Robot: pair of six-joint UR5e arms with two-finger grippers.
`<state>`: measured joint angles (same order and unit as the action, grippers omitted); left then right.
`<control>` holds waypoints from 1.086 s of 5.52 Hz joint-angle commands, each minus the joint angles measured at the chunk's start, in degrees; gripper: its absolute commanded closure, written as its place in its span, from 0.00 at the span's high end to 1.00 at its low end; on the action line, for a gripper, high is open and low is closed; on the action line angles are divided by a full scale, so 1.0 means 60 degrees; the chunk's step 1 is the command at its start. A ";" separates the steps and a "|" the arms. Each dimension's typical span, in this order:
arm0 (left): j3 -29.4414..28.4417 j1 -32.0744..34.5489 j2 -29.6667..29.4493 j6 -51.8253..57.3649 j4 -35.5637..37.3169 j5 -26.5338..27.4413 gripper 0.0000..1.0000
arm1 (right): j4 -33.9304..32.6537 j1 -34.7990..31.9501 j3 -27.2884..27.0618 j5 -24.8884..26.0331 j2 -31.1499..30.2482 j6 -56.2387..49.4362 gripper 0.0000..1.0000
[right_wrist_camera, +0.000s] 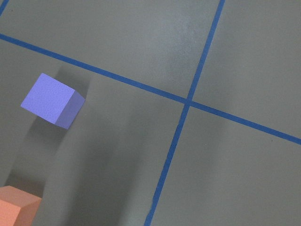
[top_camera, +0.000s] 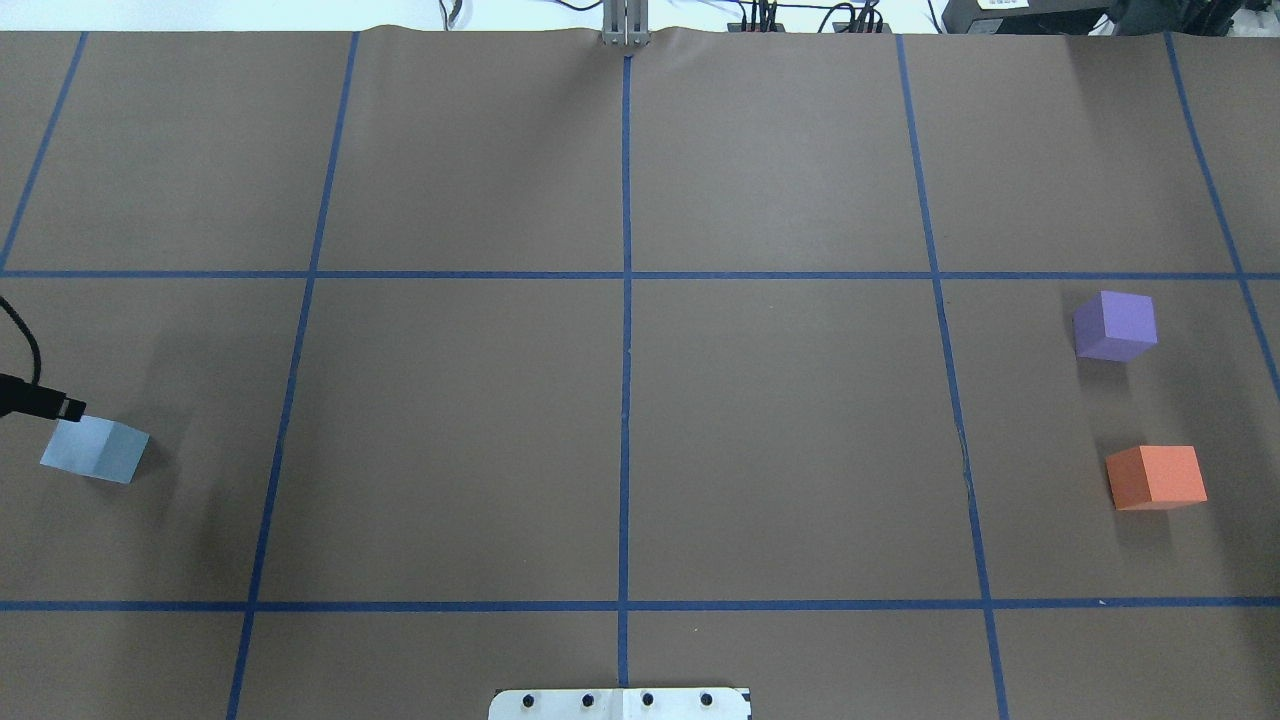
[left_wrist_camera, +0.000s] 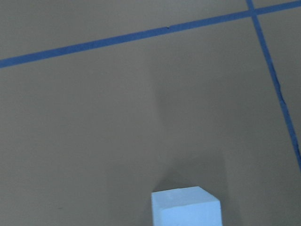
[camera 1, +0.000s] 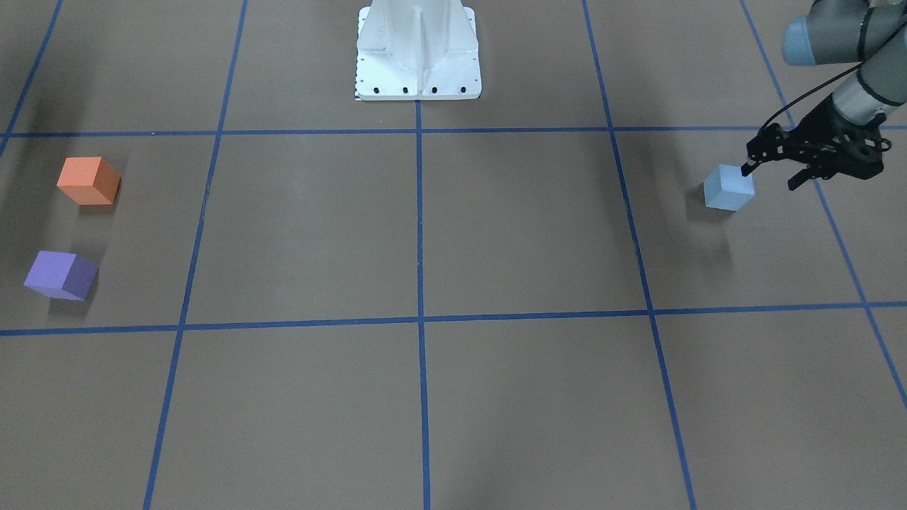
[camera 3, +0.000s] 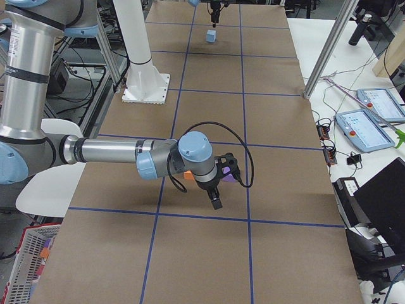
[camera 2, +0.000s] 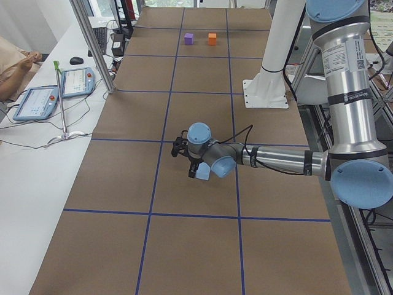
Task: Place blue block between orange and purple blocks
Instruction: 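Lower the left gripper onto the light blue cube and close it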
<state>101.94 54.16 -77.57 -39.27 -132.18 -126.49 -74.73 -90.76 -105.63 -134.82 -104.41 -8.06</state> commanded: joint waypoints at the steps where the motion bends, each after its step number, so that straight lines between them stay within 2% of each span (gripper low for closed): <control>1: -0.0012 -0.1101 0.0095 -0.0750 -0.0192 0.0984 1.00 | -0.0011 0.0010 0.0013 0.0000 0.0000 0.0010 1.00; 3: -0.0361 -0.1466 0.0184 -0.0735 -0.0162 0.1756 1.00 | -0.0011 0.0010 0.0028 0.0000 0.0000 0.0010 1.00; 4: -0.0422 -0.1556 0.0111 -0.0750 -0.0177 0.1804 1.00 | -0.0011 -0.0005 0.0028 0.0000 0.0000 0.0010 1.00; 5: -0.0422 -0.1644 0.0081 -0.0735 -0.0191 0.1805 0.58 | -0.0011 -0.0005 0.0028 0.0000 0.0000 0.0010 1.00; 6: -0.0408 -0.1645 0.0067 -0.0663 -0.0177 0.1805 0.01 | -0.0011 0.0010 0.0042 0.0015 -0.0015 0.0010 1.00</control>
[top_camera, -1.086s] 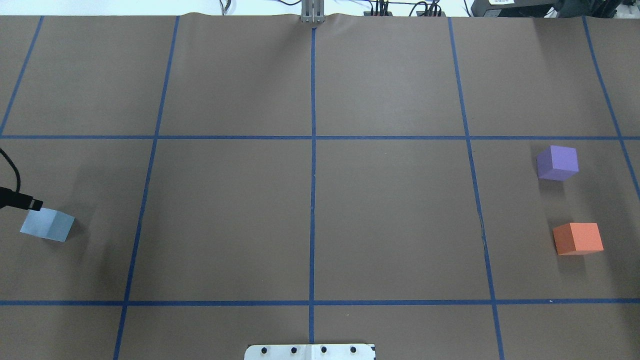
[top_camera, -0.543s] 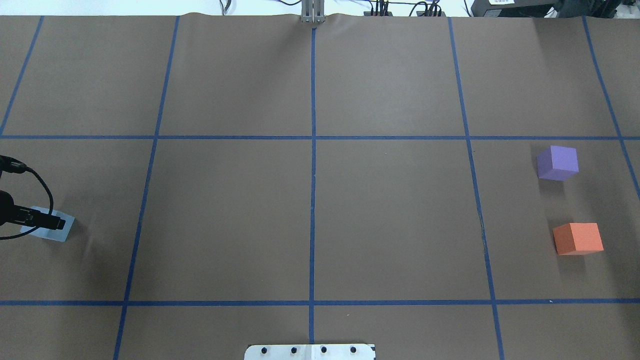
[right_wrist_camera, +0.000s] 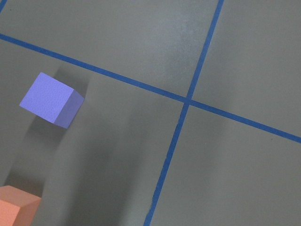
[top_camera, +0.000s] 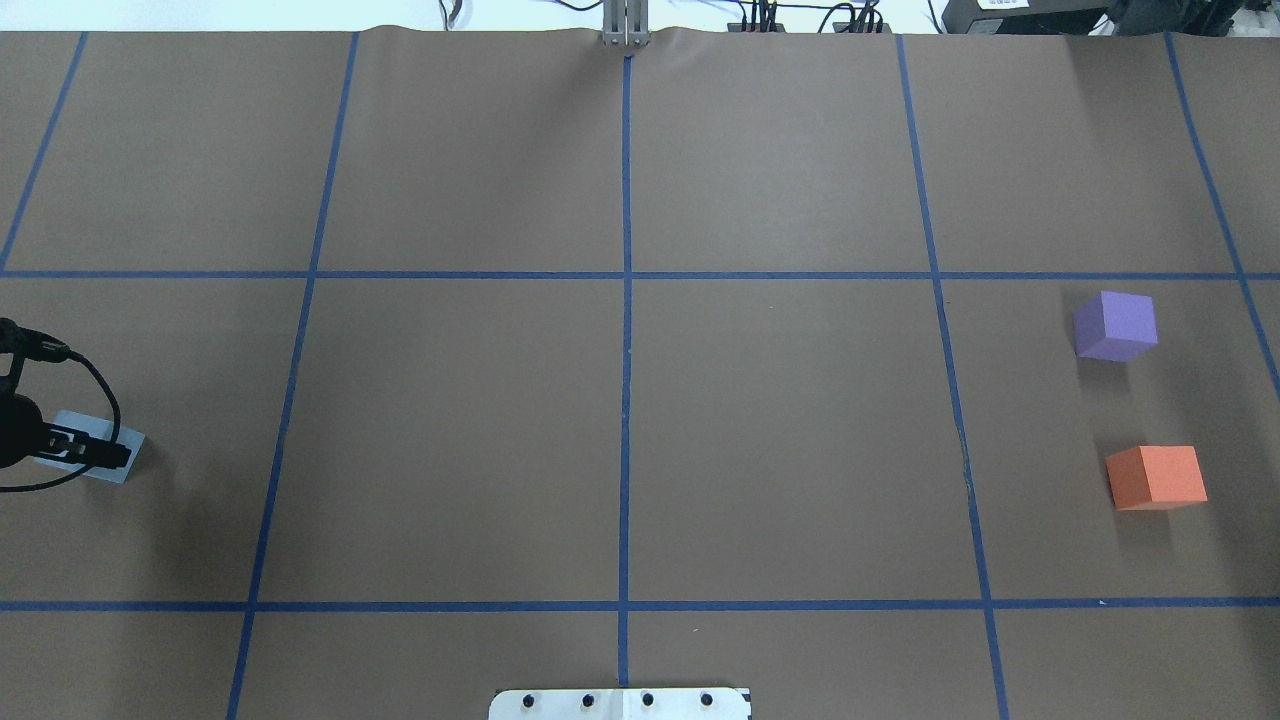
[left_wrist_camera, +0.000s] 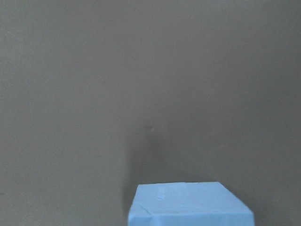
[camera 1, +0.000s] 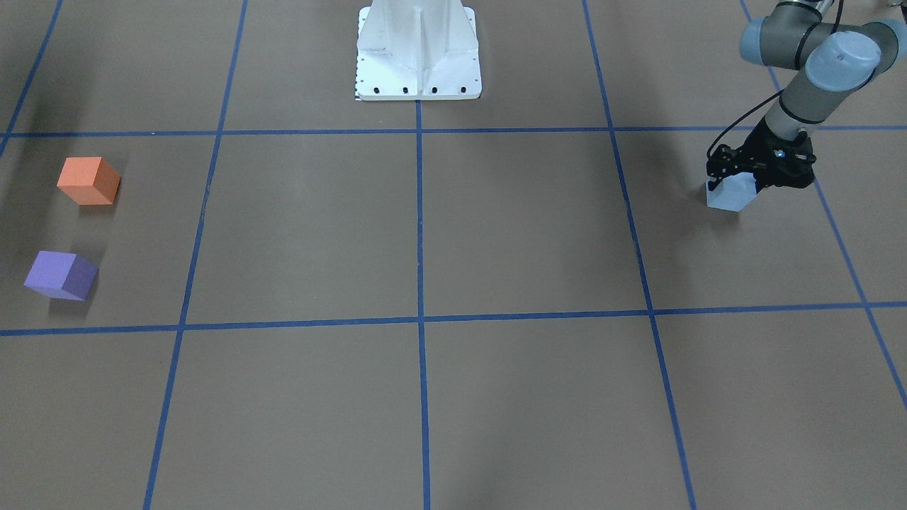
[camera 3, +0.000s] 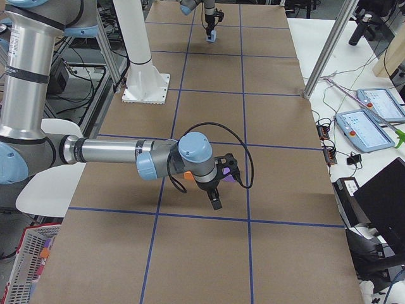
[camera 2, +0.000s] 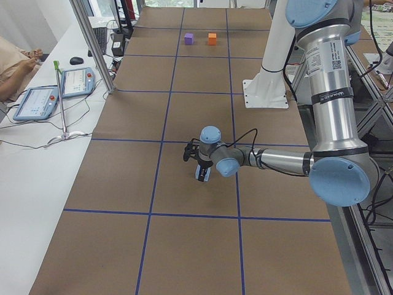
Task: Place blue block between orange and purple blocks
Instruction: 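Lower the left gripper onto the light blue cube and close it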
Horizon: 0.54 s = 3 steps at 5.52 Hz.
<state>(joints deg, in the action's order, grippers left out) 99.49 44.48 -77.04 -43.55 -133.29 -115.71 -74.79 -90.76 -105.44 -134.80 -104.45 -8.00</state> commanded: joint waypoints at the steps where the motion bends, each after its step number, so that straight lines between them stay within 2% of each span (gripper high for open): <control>1: 0.0247 -0.0030 -0.0021 0.0067 0.0007 -0.0007 0.00 | 0.0000 -0.0004 0.0009 0.0010 -0.0009 0.0000 1.00; 2: 0.0830 -0.0016 -0.0036 0.0038 0.0138 -0.0080 0.00 | 0.0000 0.0010 0.0009 0.0010 -0.0009 0.0000 1.00; 3: 0.1474 -0.0030 -0.0688 -0.0093 0.1198 -0.0138 0.00 | 0.0000 0.0010 0.0009 -0.0004 -0.0009 0.0000 1.00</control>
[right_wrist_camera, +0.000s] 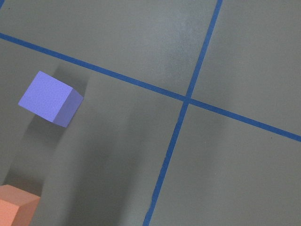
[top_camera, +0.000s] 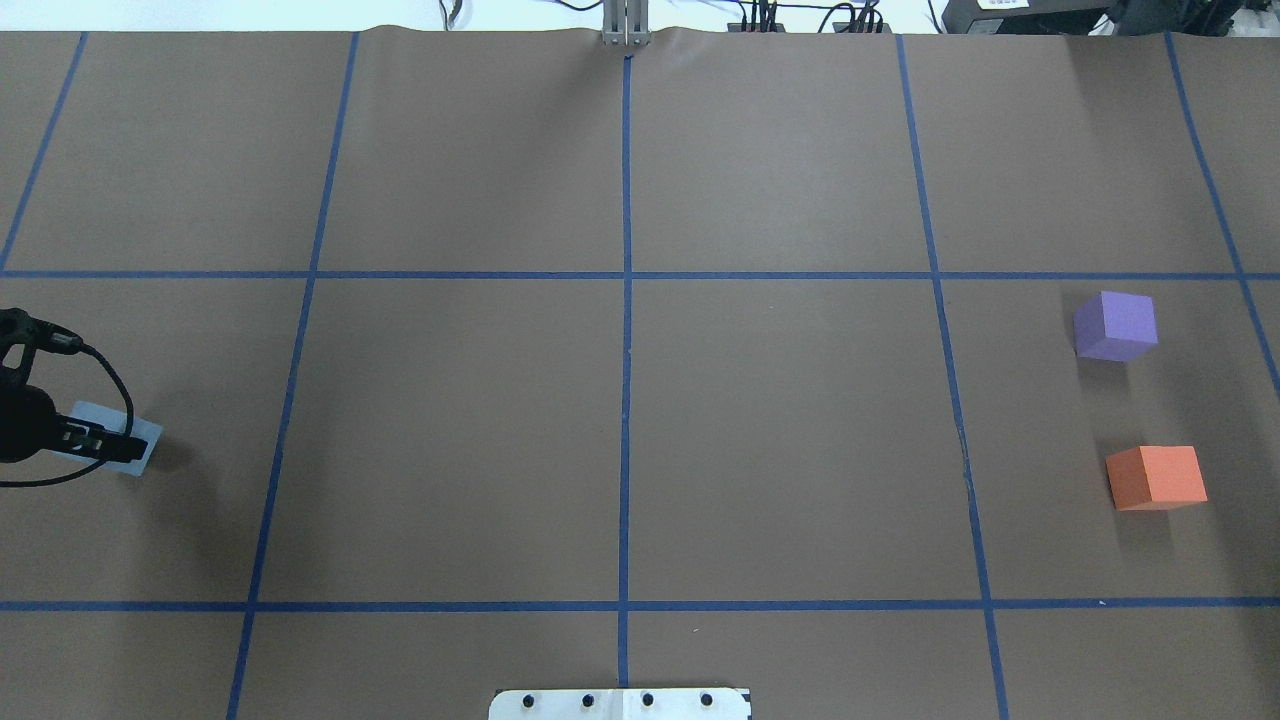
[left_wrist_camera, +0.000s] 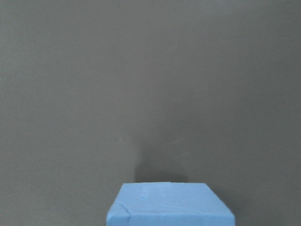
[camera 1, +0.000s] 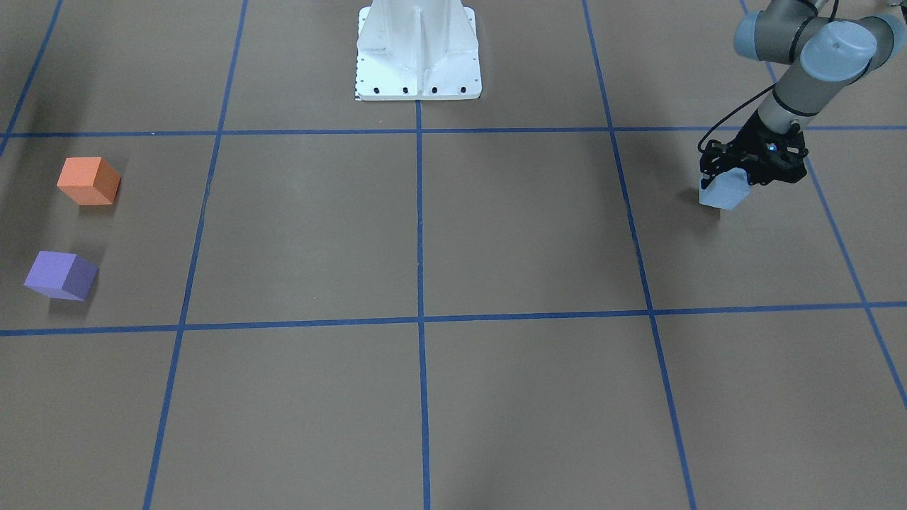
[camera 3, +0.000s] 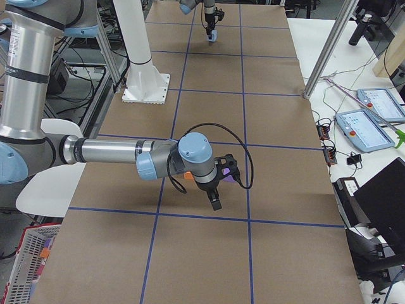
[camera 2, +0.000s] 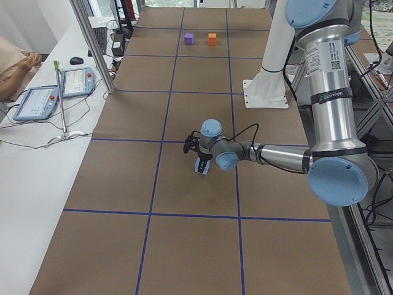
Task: Place blue block between orange and purple blocks
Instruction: 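Lower the left gripper onto the light blue cube and close it, then carry the light blue cube with the left gripper to the table center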
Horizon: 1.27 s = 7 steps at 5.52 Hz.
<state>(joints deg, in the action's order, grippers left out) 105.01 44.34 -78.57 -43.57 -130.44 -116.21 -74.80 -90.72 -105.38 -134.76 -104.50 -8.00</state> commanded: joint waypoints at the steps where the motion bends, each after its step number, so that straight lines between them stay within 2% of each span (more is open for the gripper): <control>1: 0.0807 -0.0007 -0.2020 -0.0223 0.2837 -0.0026 0.00 | -0.0014 0.0003 0.0000 -0.0010 0.0000 0.0000 1.00; 3: 0.0242 -0.0690 -0.5417 -0.1246 0.5803 0.0032 0.00 | -0.0015 -0.0011 0.0000 -0.0010 0.0000 0.0015 1.00; 4: -0.1154 -0.1420 -0.7566 -0.2337 0.6441 0.0077 0.00 | -0.0015 0.0003 0.0000 -0.0010 0.0000 0.0015 1.00; 5: -0.2909 -0.1805 -0.9299 -0.2986 0.6418 0.0324 0.04 | -0.0015 0.0003 0.0000 -0.0010 0.0014 0.0029 1.00; 6: -0.3970 -0.2127 -1.0143 -0.3138 0.6374 0.0689 0.07 | -0.0015 0.0003 0.0000 0.0004 0.0029 0.0029 1.00; 7: -0.4372 -0.2174 -1.0441 -0.3284 0.6330 0.0692 0.12 | -0.0029 0.0003 0.0000 0.0004 0.0029 0.0029 1.00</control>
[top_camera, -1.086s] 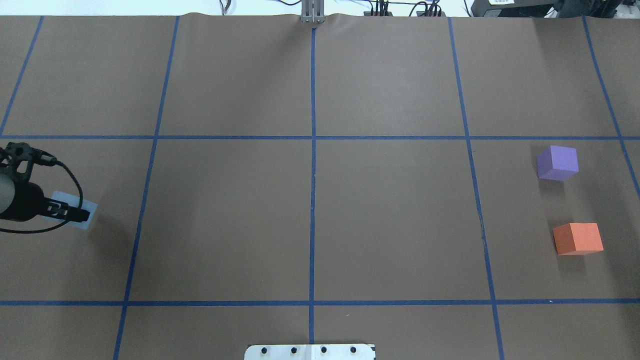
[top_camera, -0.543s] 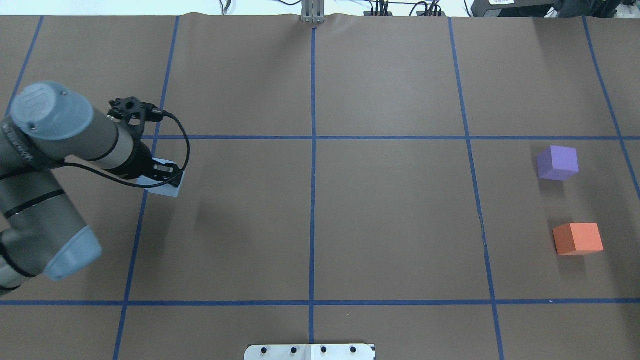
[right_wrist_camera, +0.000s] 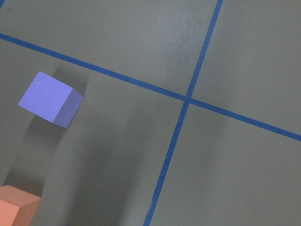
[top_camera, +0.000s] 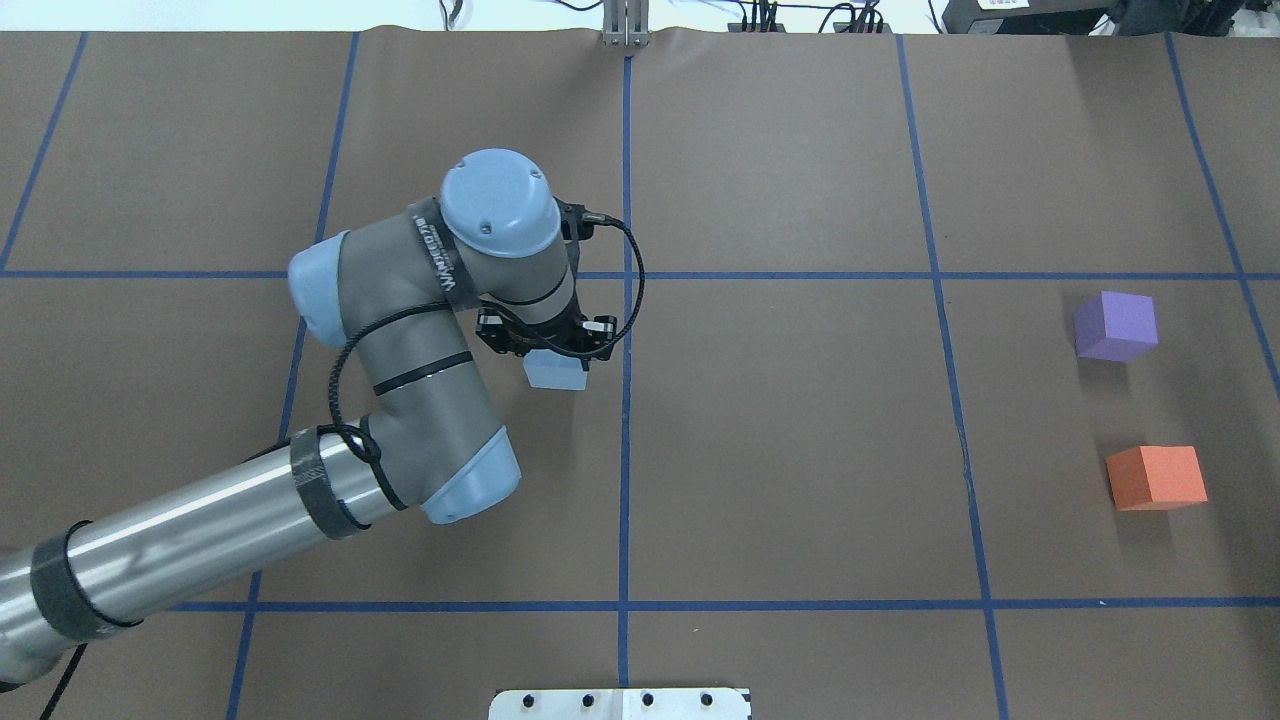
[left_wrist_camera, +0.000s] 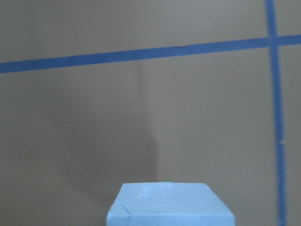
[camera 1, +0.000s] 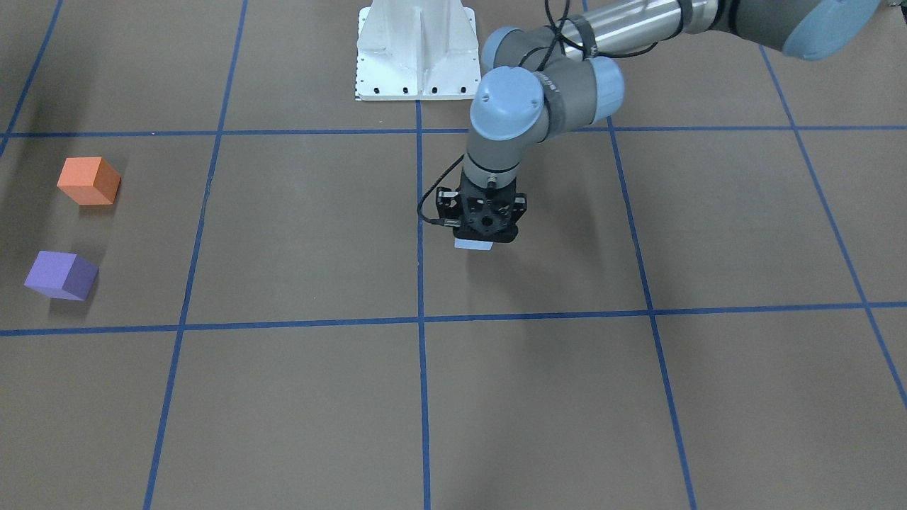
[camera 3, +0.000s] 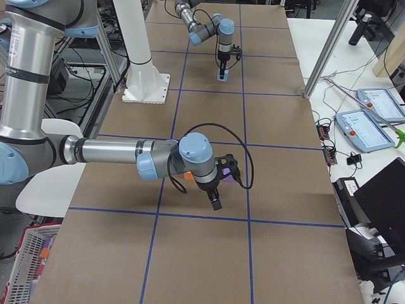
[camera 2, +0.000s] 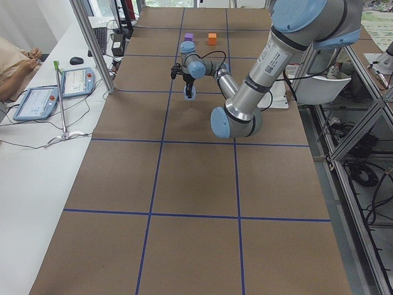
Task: Place blue block between orange and purple blocks
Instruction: 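Carry the light blue cube with the left gripper to the table center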
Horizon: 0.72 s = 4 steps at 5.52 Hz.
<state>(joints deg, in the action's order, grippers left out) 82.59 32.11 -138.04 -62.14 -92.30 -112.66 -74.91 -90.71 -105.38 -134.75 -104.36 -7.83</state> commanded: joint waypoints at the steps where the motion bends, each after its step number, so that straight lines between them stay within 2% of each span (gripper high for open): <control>1: -0.1017 -0.0224 -0.0953 -0.0437 -0.0027 0.0100 0.19 | 0.0005 0.0001 0.0000 -0.0011 0.0006 0.0016 1.00; 2: -0.1340 -0.0399 -0.1146 -0.0701 -0.0027 0.0115 0.29 | 0.0005 0.0001 0.0000 0.0003 0.0006 0.0001 1.00; 3: -0.1358 -0.0546 -0.1148 -0.0848 -0.0027 0.0144 0.50 | 0.0005 0.0001 0.0000 -0.0011 0.0006 0.0001 1.00; 4: -0.1373 -0.0562 -0.1133 -0.0850 -0.0042 0.0289 1.00 | 0.0005 0.0001 0.0000 -0.0012 0.0006 0.0001 1.00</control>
<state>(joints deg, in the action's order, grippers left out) 74.60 29.06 -144.79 -66.92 -92.49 -111.56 -74.88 -90.70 -105.38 -134.81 -104.32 -7.82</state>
